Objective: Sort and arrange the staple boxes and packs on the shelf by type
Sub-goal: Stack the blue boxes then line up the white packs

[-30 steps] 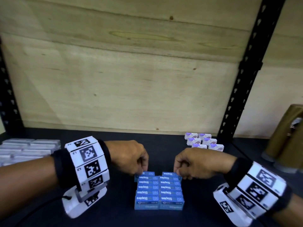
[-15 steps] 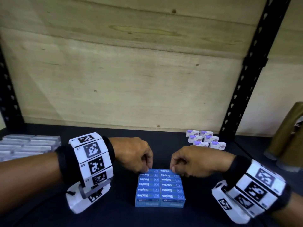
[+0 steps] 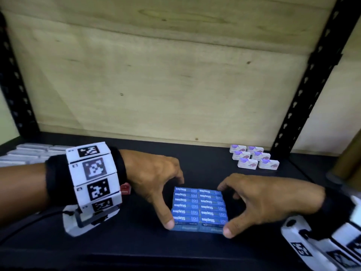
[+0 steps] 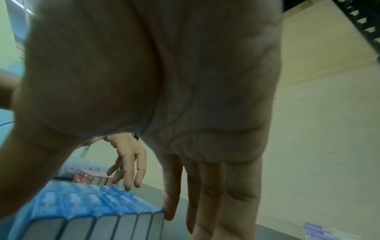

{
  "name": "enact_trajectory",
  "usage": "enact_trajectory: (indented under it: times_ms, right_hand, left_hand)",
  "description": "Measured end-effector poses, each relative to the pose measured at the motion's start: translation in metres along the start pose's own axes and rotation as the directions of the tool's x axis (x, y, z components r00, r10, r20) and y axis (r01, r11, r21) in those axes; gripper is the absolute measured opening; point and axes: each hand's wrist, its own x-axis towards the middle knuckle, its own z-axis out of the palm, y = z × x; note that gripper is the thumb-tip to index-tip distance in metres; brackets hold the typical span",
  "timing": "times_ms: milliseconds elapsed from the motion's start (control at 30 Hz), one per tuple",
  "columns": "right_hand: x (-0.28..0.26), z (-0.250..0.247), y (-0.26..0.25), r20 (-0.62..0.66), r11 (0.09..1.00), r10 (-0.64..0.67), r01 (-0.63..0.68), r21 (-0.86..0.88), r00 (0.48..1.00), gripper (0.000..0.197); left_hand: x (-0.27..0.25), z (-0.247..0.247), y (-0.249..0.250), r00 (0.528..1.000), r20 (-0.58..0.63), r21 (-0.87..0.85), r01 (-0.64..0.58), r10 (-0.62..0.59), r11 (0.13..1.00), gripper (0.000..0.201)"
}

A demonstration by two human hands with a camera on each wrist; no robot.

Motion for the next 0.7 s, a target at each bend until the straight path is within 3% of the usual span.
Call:
enact_trajectory:
  times_ms: [200, 433, 700]
  right_hand:
    - [0.005, 0.003, 0.0, -0.042, 1.0, -0.013, 0.012, -0.015, 0.999, 0.071]
    - [0.023, -0.001, 0.003, -0.073, 0.997, -0.068, 0.065, -0.053, 0.995, 0.073]
    - [0.056, -0.011, 0.003, -0.08, 0.999, -0.026, 0.024, -0.028, 0.996, 0.076]
  left_hand:
    - [0.004, 0.003, 0.002, 0.999, -0.04, 0.039, -0.025, 0.026, 0.999, 0.072]
    - [0.011, -0.002, -0.006, 0.999, -0.038, 0.074, 0.007, -0.004, 0.997, 0.073]
    - [0.025, -0.011, -0.023, 0.997, -0.002, 0.082, 0.077, -0.077, 0.994, 0.07]
